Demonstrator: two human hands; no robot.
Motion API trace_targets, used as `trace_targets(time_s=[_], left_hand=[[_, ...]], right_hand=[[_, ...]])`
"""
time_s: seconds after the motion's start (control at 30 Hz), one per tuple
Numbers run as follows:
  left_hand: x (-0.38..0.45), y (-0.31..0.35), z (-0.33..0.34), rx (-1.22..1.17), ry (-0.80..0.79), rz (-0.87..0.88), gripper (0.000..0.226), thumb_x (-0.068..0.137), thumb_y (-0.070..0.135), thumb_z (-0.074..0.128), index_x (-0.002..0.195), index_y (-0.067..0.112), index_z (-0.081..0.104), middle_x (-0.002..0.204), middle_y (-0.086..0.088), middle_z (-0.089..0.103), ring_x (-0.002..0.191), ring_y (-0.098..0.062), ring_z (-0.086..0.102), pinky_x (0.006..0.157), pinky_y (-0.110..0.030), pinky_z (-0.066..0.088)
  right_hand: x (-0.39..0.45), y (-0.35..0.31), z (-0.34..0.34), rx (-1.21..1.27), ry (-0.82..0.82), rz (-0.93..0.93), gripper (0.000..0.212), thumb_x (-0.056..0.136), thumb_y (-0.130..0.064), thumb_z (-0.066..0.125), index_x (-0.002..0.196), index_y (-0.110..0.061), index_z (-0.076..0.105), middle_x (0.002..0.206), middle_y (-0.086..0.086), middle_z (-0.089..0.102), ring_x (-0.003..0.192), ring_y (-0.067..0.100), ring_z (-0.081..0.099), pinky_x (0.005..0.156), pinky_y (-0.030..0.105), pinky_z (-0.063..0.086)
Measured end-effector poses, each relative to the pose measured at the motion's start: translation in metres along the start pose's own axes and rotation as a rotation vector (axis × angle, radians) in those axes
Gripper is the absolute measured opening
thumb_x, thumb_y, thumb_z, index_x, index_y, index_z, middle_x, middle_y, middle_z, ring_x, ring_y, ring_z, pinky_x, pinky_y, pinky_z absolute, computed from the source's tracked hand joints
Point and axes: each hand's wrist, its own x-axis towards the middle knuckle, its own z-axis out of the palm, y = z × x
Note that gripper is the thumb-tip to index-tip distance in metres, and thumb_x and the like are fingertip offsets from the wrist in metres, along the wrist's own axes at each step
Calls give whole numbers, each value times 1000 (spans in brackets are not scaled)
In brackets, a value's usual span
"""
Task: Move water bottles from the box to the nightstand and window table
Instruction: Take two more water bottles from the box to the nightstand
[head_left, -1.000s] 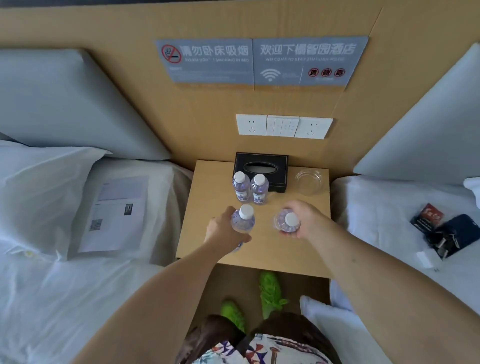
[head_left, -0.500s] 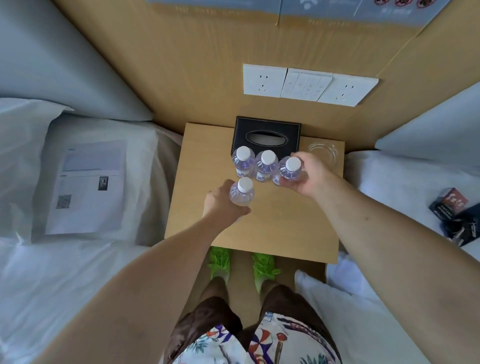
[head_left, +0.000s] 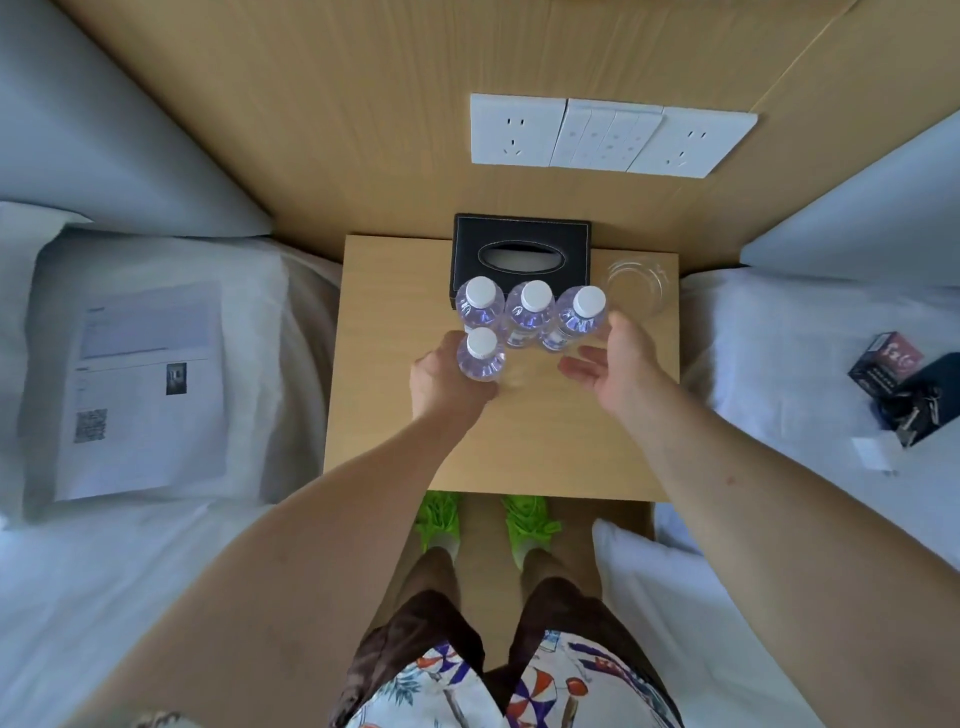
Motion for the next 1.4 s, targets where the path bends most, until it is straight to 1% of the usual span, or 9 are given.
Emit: trace_targets(time_s=[0.23,0.3,0.37,0.47,0.77,0.93,1.03,1.2,1.4], left_hand=[[-3,2,17,-147,84,23,57,67,9,85,111,27,55,82,26,57,73,9,55,56,-2,39],[-2,2,22,-162,128,42,55,68,8,84,113,25,56,84,20,60,74,-2,58,57,-8,40],[-1,1,25,-135,172,62,57,67,6,83,116,19,58,97,6,61,84,-18,55,71,-26,48],[2,-1,31,-127,188,56,58,65,3,83,115,13,57,112,-1,51,88,-17,47,84,-39,53],[4,3,43,-177,182,21,59,65,8,88,99,25,43,105,7,44,84,10,47,75,-24,41],[7,1,44,-159,185,36,62,63,13,91,99,26,42,106,6,44,85,5,47,81,-33,51],[7,-1,42,-125,164,47,67,60,14,95,105,19,46,110,1,46,87,-10,49,85,-37,53],[5,-8,23,21,14,-45,75,65,10,94,126,14,50,128,-5,50,102,-19,50,83,-30,44],[4,1,-29,195,7,-87,62,76,13,85,131,16,55,132,-8,52,94,-20,50,75,-30,44]], right_hand=[[7,48,-1,46,-3,162,46,103,-47,54,116,-4,62,115,22,64,90,36,70,70,44,60],[8,59,-2,50,-12,195,46,104,-46,54,120,-3,61,115,23,65,89,36,70,70,43,59],[7,69,-3,48,-23,219,45,104,-43,55,121,-1,60,113,23,66,86,35,69,66,42,59],[7,82,-2,40,-31,247,44,106,-41,54,122,-1,59,109,23,67,83,33,68,64,41,57],[12,95,-5,22,-32,285,41,105,-42,54,112,-2,59,96,19,67,77,31,68,63,40,57],[14,92,-5,20,-44,259,36,104,-38,58,102,-3,60,93,19,67,74,31,68,63,40,59],[12,92,-3,-2,-68,245,33,104,-36,59,101,-4,60,91,17,67,73,30,68,65,40,59],[3,88,-9,-48,-86,210,26,103,-32,57,105,-7,61,89,13,68,73,28,66,70,39,56],[-24,56,-9,-102,-101,127,24,100,-26,58,114,-7,62,96,13,67,77,26,63,75,39,53]])
